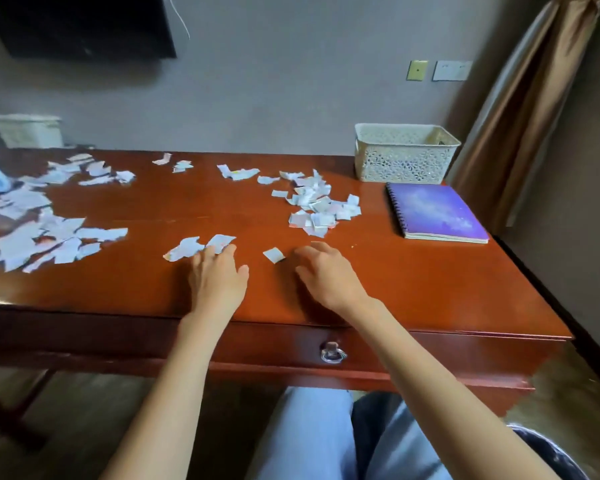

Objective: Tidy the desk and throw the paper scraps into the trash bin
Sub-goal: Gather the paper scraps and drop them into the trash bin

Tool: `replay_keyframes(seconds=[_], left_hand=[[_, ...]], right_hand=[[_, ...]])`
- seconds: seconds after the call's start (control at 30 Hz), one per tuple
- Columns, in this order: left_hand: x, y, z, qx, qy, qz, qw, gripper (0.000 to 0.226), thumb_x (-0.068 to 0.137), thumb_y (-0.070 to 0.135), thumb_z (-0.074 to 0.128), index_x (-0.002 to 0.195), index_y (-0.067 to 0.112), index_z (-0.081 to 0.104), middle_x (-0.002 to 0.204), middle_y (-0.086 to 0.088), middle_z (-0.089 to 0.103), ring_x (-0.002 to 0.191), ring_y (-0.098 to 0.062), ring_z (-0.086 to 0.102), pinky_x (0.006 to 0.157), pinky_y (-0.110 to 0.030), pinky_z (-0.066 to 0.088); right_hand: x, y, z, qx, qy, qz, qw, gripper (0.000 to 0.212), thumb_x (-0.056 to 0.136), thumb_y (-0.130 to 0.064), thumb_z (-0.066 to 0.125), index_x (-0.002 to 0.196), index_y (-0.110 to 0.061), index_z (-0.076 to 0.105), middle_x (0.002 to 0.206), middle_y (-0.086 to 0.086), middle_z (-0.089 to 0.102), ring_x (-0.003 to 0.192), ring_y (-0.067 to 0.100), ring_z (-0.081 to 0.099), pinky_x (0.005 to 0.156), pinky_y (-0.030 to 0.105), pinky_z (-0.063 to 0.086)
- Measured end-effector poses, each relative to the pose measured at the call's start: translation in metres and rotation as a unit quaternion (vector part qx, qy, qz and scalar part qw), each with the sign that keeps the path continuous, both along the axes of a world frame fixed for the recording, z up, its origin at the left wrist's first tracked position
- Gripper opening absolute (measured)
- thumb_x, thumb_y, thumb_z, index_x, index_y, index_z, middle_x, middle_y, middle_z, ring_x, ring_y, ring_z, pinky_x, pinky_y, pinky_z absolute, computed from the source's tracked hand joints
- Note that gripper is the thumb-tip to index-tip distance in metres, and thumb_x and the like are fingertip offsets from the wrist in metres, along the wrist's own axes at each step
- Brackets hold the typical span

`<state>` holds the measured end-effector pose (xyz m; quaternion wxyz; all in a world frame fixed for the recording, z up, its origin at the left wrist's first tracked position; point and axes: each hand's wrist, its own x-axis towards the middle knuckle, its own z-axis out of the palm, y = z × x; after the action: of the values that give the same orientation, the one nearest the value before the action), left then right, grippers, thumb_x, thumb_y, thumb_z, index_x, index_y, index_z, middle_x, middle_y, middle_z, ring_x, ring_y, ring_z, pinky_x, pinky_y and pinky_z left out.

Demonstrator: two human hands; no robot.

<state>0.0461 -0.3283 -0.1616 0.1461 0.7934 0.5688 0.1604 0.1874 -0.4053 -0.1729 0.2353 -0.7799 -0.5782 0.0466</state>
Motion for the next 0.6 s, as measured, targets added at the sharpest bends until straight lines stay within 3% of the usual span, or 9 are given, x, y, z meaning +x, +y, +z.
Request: replay_keyframes(seconds=[0.1, 0.2, 0.33, 0.43, 0.5, 0.6], left_hand=[[-0.01, 0.033, -0.004, -0.038, 0.05, 0.048, 0.997, 0.059, 0.097, 0.037, 0.041, 0.148, 0.018, 0.019, 0.156, -0.018, 0.011, 0.144, -0.04, 0.005, 0.114, -0.048, 0.021], [-0.014, 0.059, -0.004, -0.075, 0.045, 0.084, 0.993, 0.066, 0.096, 0.045, 0.038, 0.15, 0.017, 0.011, 0.157, -0.019, 0.001, 0.145, -0.04, -0.002, 0.117, -0.05, 0.016], [-0.018, 0.086, -0.008, -0.086, 0.04, 0.085, 0.992, 0.073, 0.091, 0.053, 0.044, 0.148, 0.014, 0.019, 0.152, -0.018, 0.022, 0.139, -0.037, 0.02, 0.112, -0.046, 0.024], [-0.017, 0.096, -0.009, -0.082, -0.011, 0.07, 0.994, 0.069, 0.087, 0.045, 0.058, 0.143, 0.014, 0.032, 0.143, -0.016, 0.035, 0.131, -0.033, 0.032, 0.105, -0.04, 0.036], [-0.015, 0.098, -0.01, -0.086, -0.068, 0.04, 0.993, 0.062, 0.085, 0.034, 0.064, 0.139, 0.012, 0.041, 0.14, -0.014, 0.039, 0.128, -0.032, 0.037, 0.102, -0.039, 0.04], [-0.014, 0.099, -0.014, -0.091, -0.129, -0.025, 0.987, 0.048, 0.082, 0.021, 0.068, 0.127, 0.01, 0.055, 0.13, -0.013, 0.047, 0.121, -0.03, 0.046, 0.095, -0.036, 0.042]], right_hand=[[-0.01, 0.025, 0.0, -0.046, -0.028, 0.04, 0.998, 0.042, 0.096, -0.024, 0.047, 0.137, -0.021, 0.045, 0.15, 0.013, 0.035, 0.139, 0.03, 0.033, 0.114, 0.042, 0.028], [-0.014, 0.048, 0.002, -0.069, -0.047, 0.028, 0.996, 0.044, 0.095, -0.027, 0.05, 0.137, -0.016, 0.044, 0.141, 0.014, 0.041, 0.132, 0.033, 0.037, 0.108, 0.042, 0.033], [-0.01, 0.072, 0.007, -0.112, -0.006, -0.028, 0.993, 0.047, 0.088, -0.036, 0.06, 0.123, -0.006, 0.048, 0.134, 0.017, 0.04, 0.125, 0.033, 0.039, 0.101, 0.044, 0.037], [-0.001, 0.086, 0.01, -0.133, 0.064, -0.018, 0.989, 0.043, 0.083, -0.032, 0.068, 0.115, -0.006, 0.053, 0.126, 0.015, 0.042, 0.106, 0.027, 0.048, 0.094, 0.036, 0.043], [0.003, 0.092, 0.012, -0.141, 0.101, 0.0, 0.985, 0.038, 0.082, -0.026, 0.07, 0.111, -0.006, 0.056, 0.122, 0.014, 0.044, 0.095, 0.019, 0.044, 0.081, 0.029, 0.045], [0.008, 0.098, 0.014, -0.132, 0.131, 0.003, 0.983, 0.034, 0.081, -0.02, 0.071, 0.108, -0.004, 0.058, 0.11, 0.012, 0.049, 0.089, 0.017, 0.045, 0.057, 0.016, 0.035]])
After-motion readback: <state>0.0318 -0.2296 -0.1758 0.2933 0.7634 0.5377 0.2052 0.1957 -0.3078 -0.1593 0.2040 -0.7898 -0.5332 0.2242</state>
